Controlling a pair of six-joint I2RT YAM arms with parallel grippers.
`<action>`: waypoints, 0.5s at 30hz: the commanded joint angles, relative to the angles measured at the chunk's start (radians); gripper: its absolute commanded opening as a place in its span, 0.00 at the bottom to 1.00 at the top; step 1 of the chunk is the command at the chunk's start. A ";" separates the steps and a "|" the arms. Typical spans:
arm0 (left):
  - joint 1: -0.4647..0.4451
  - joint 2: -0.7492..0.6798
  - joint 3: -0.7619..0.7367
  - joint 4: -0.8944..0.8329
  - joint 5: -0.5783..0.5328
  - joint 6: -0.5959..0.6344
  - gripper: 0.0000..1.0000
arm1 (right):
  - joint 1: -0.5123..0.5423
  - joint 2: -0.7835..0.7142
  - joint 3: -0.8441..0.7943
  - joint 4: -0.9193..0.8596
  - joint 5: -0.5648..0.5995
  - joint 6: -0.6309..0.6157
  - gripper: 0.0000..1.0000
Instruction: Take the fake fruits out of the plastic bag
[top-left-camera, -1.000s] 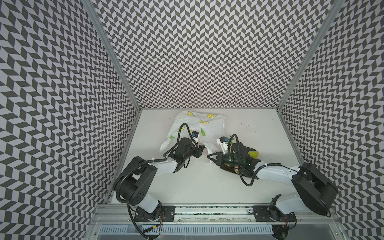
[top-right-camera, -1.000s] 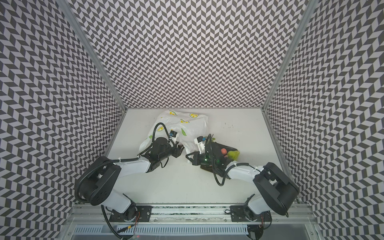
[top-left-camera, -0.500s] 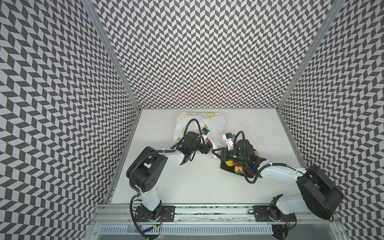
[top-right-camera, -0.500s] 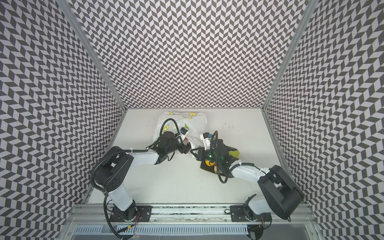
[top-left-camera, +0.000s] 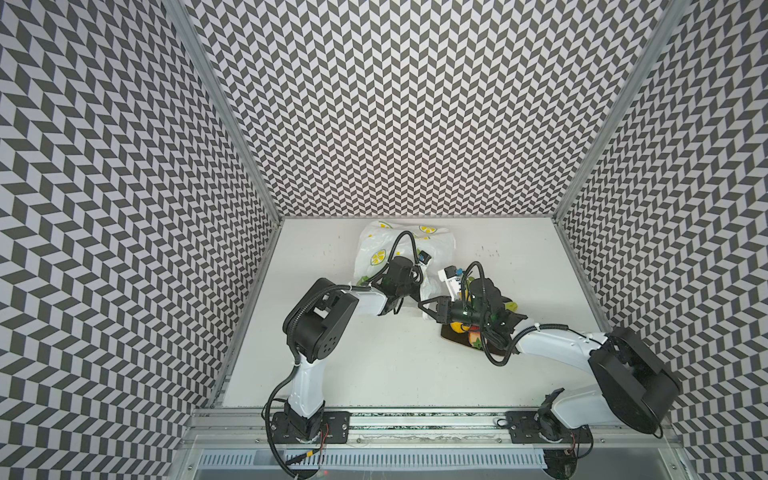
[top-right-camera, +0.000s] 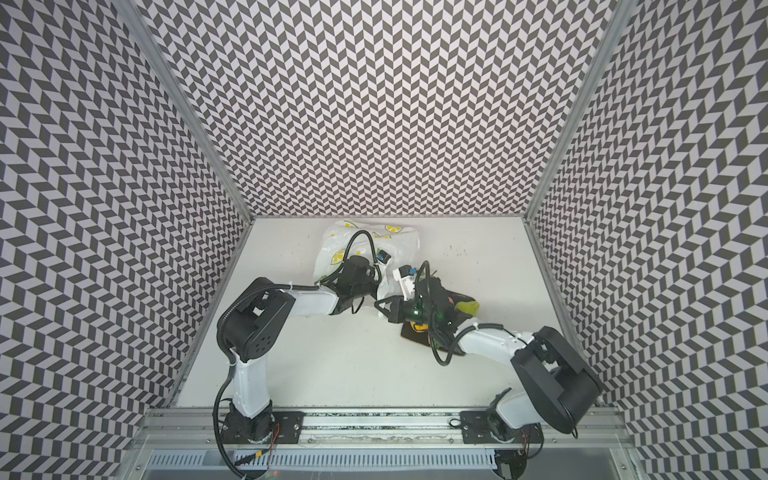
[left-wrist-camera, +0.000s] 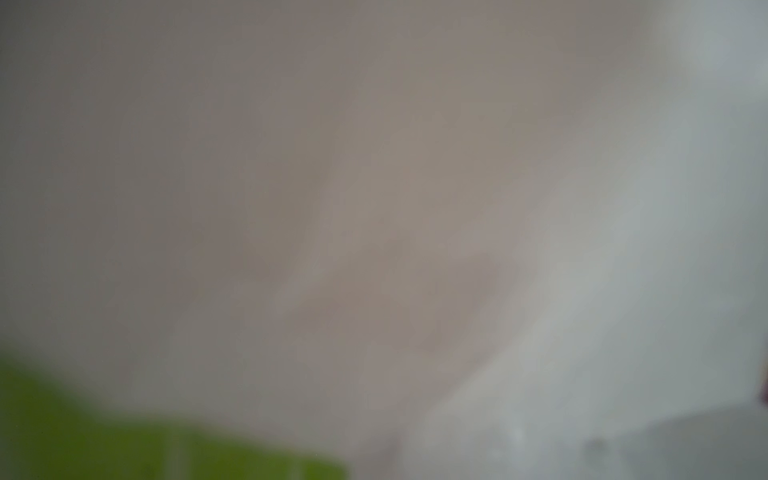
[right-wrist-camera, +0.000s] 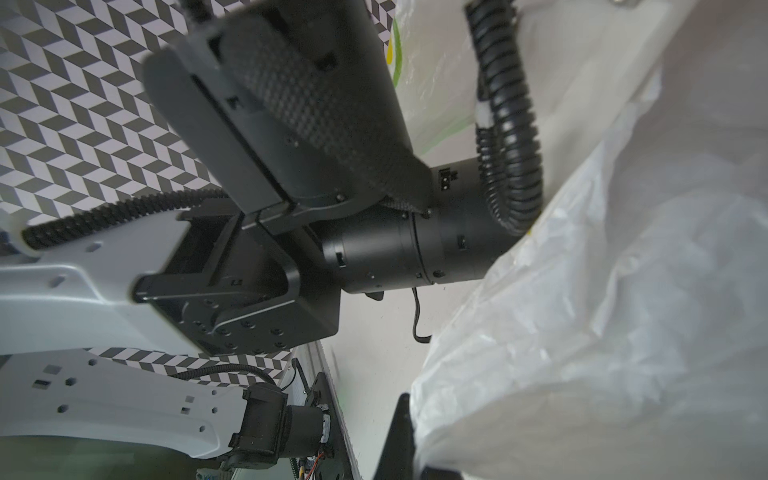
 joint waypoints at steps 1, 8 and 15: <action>-0.008 0.035 0.048 -0.097 -0.049 0.002 0.93 | 0.011 0.012 0.025 0.069 -0.014 0.016 0.00; 0.009 0.026 0.037 -0.193 -0.020 0.001 0.78 | 0.012 0.015 0.028 0.073 -0.018 0.017 0.00; 0.054 -0.068 -0.077 -0.188 -0.024 -0.044 0.58 | 0.017 0.031 0.037 0.075 -0.022 0.012 0.00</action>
